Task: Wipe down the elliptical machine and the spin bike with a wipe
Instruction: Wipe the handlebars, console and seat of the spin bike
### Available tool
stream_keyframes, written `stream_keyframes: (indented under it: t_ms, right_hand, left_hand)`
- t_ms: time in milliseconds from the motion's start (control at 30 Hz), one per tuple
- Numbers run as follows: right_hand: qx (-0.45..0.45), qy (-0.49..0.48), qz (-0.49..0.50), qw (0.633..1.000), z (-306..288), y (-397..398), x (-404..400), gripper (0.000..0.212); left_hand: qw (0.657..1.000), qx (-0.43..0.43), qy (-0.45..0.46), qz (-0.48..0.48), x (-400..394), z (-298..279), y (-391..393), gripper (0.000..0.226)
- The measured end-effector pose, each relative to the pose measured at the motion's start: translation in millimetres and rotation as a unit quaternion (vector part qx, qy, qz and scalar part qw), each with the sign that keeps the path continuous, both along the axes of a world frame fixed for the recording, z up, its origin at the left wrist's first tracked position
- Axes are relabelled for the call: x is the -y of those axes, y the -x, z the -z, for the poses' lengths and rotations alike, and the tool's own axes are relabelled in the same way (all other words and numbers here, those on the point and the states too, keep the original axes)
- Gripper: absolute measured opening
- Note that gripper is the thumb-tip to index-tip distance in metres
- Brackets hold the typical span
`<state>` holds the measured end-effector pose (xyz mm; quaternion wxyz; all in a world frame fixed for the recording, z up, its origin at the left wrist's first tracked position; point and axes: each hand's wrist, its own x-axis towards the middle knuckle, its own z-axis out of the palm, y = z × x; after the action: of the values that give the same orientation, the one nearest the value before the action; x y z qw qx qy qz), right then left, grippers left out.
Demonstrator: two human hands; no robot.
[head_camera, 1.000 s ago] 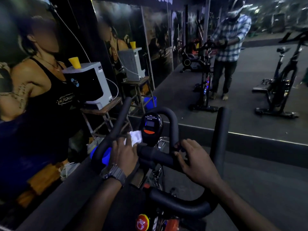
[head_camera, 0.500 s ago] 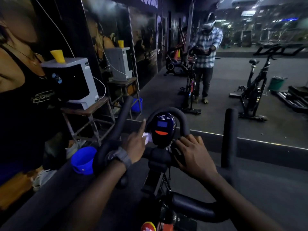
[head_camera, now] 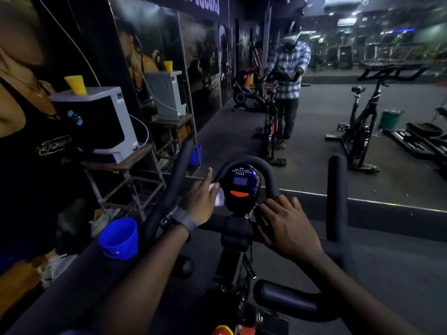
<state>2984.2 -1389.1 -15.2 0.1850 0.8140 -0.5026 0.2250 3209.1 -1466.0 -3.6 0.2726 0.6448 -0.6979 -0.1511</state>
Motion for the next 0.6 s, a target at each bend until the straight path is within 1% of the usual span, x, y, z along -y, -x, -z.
stream_keyframes:
  t_ms: [67,133,167,233,267,300,367,433,467,500,600]
  right_hand:
    - [0.0,-0.001,0.0,1.0,0.1,-0.3,0.5,0.021]
    - [-0.004,-0.003,-0.003,1.0,0.7,0.2,0.6,0.022]
    - [-0.005,-0.003,-0.003,1.0,0.6,0.5,0.3,0.022]
    - [-0.005,-0.003,-0.002,1.0,-0.8,1.5,0.4,0.023]
    - [-0.005,-0.006,-0.001,1.0,-0.7,1.8,0.7,0.023]
    - [-0.006,-0.01,-0.001,1.0,-0.2,2.0,0.8,0.022]
    - [-0.007,-0.016,-0.001,1.0,0.1,1.4,1.2,0.022]
    - [-0.005,-0.016,-0.002,1.0,-0.1,1.0,1.5,0.021]
    - [-0.003,-0.016,-0.002,1.0,-0.1,0.8,1.6,0.021]
    - [-0.002,-0.017,-0.003,1.0,0.0,0.9,1.3,0.021]
    - [0.0,-0.018,-0.003,1.0,0.9,2.0,1.2,0.02]
  left_hand:
    - [0.992,0.11,0.004,-0.06,-12.5,11.4,-14.7,0.067]
    - [0.98,0.172,-0.006,-0.104,-19.5,19.6,-25.5,0.073]
    - [0.977,0.191,0.003,-0.091,-20.9,20.0,-28.3,0.07]
    - [0.98,0.194,0.031,-0.023,-19.8,22.8,-30.2,0.061]
    - [0.984,0.175,0.026,0.001,-17.9,23.7,-28.8,0.057]
    - [0.99,0.139,0.02,0.012,-15.3,20.9,-25.5,0.055]
    - [1.0,0.015,-0.008,-0.006,0.6,15.1,-16.4,0.054]
    - [0.99,-0.132,-0.042,-0.015,21.2,-0.8,-0.5,0.046]
    - [0.982,-0.18,-0.048,-0.013,31.8,-8.7,7.8,0.043]
    - [0.978,-0.202,-0.05,-0.008,37.9,-18.6,18.2,0.04]
    - [0.983,-0.179,-0.029,0.031,39.3,-29.2,29.6,0.034]
